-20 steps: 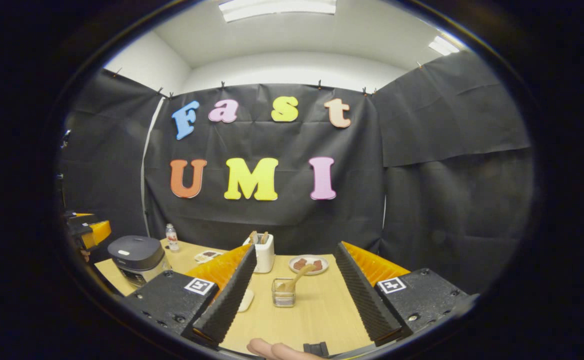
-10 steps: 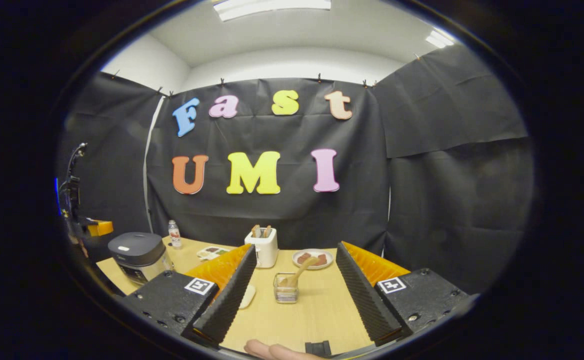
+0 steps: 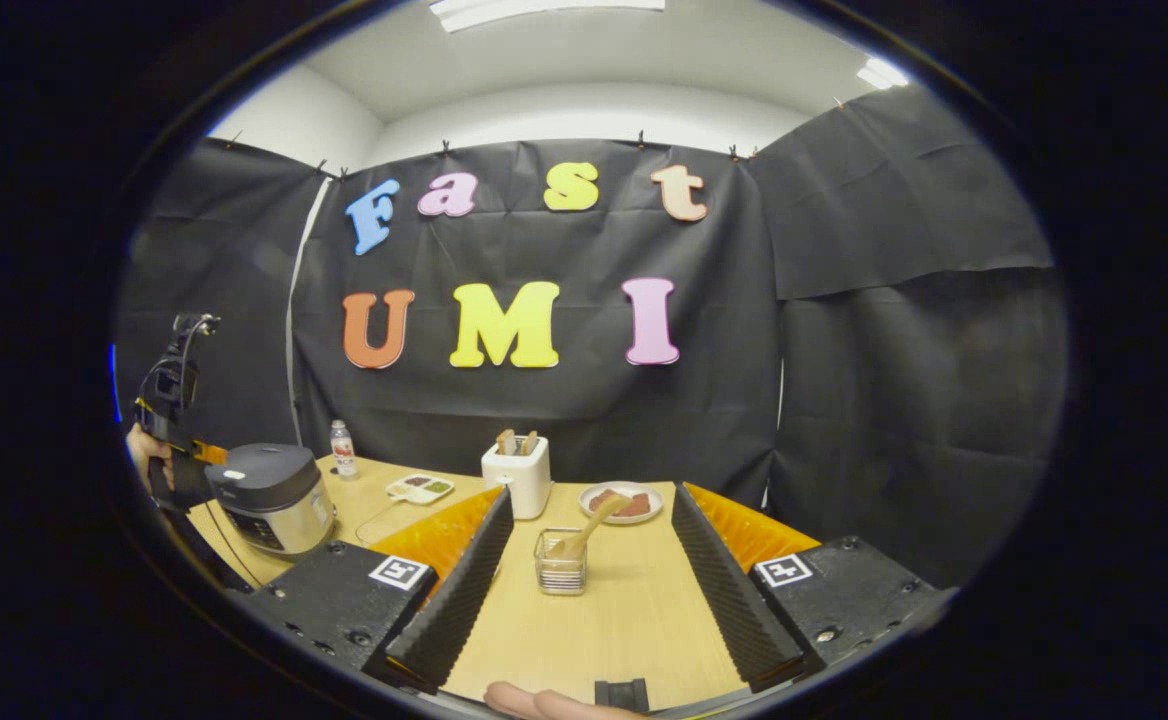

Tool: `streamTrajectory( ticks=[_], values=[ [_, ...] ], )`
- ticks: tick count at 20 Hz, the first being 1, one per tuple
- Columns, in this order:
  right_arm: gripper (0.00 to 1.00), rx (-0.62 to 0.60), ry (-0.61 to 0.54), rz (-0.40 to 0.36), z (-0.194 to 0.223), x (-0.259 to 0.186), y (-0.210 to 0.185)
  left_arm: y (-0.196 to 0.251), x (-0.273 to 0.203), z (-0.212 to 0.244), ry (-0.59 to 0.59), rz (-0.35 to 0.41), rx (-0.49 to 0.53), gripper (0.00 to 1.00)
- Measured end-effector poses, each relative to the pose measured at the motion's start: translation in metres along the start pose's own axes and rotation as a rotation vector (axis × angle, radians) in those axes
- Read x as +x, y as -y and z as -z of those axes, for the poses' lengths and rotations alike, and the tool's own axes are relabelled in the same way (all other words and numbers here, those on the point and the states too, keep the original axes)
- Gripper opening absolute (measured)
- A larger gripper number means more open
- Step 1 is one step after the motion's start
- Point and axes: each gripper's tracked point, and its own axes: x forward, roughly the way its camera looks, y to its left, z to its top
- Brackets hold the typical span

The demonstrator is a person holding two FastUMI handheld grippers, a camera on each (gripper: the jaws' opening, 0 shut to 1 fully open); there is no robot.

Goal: Close the left gripper, press the button to open the rice cooker; take a wooden spoon from the chopstick holder with the right hand, scoop a spoonful of rice and pour it into the rice cooker, then put the wooden spoon back into the chopstick holder.

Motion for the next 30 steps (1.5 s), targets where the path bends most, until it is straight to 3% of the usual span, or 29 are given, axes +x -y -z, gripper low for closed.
streamTrajectory(
  ticks=[13,20,26,28,30],
  values=[
    [0.98,-0.009,-0.017,-0.040,0.023,0.006,-0.013,-0.002,0.026,0.023,-0.044,-0.030,0.043,0.00],
    [0.98,-0.022,-0.044,-0.059,0.029,0.004,-0.032,-0.001,0.027,0.024,-0.049,0.048,-0.061,0.01],
    [0.98,-0.055,-0.032,-0.051,0.018,-0.016,-0.037,-0.003,0.024,0.021,-0.045,0.032,-0.062,0.01],
    [1.00,-0.074,-0.010,-0.049,0.010,-0.025,-0.038,-0.001,0.011,0.013,-0.025,0.047,-0.104,0.00],
    [0.98,-0.093,0.004,-0.046,0.006,-0.031,-0.037,-0.002,-0.012,-0.012,0.069,0.049,-0.129,0.00]
  ],
)
